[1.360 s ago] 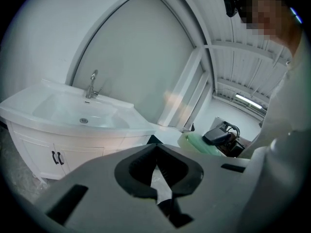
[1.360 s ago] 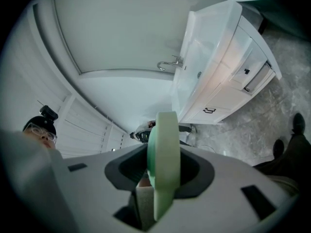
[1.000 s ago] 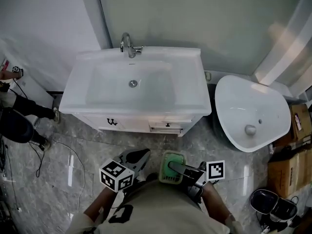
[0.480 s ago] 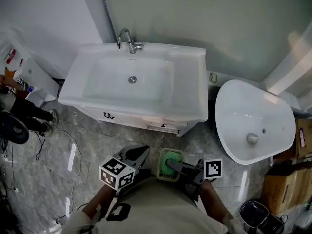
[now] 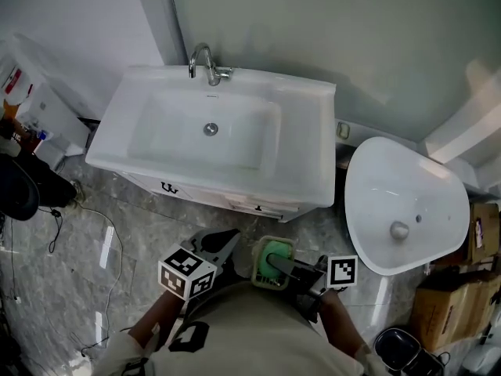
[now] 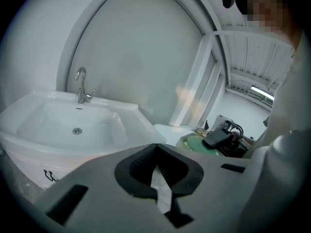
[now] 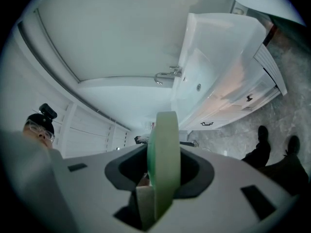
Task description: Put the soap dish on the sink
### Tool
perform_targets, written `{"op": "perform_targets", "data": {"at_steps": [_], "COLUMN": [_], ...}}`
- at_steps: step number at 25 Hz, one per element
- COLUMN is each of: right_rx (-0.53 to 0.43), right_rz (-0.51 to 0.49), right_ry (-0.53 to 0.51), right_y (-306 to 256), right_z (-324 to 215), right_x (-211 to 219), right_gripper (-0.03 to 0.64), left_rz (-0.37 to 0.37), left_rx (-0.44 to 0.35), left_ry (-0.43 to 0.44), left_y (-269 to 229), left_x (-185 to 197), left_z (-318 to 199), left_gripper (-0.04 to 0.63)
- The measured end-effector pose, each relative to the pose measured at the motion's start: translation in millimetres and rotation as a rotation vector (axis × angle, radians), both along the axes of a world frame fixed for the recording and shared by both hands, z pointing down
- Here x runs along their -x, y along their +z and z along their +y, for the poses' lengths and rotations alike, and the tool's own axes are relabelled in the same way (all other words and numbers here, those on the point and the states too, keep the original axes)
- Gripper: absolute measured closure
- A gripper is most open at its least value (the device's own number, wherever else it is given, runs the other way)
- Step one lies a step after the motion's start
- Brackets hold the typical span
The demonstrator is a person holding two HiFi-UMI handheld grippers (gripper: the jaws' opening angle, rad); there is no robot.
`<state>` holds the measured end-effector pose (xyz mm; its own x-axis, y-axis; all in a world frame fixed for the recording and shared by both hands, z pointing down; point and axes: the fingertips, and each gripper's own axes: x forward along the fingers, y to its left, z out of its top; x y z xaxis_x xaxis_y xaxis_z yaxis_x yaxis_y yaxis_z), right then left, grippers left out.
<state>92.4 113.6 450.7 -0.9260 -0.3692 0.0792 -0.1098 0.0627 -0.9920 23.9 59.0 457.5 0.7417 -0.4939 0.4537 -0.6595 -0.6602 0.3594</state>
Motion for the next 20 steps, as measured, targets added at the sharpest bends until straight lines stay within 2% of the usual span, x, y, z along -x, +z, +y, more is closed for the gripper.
{"op": "perform_targets", "data": {"at_steps": [5, 9, 14, 20], "right_rx": [-0.025, -0.007, 0.001, 0.022], "right_rz": [0.026, 0.048, 0.066, 0.079], "right_ry": [0.068, 0.095, 0.15, 0.196], "right_y": [-8.3, -8.5, -6.8, -8.5], "right_z": [-41.4, -68.7, -89.2, -110.2], "right_x": [20.1, 44.5, 63.2, 82.7], "right_gripper": [0.486, 0.486, 0.486, 0.486], "left_rz": [0.017, 0.031, 0.026, 0.056], "left_rx": [-0.003, -0.016, -0.001, -0.008], "left_ry": [0.007, 0.031, 0.055, 0.055], "left_y": [-1.9, -4.6, 5.8, 4.7], "left_x": [34.5, 59.2, 88.6, 117.3], "left_z": [-55.2, -95.7, -122.8, -150.0], "left_gripper": [0.577, 0.577, 0.577, 0.577]}}
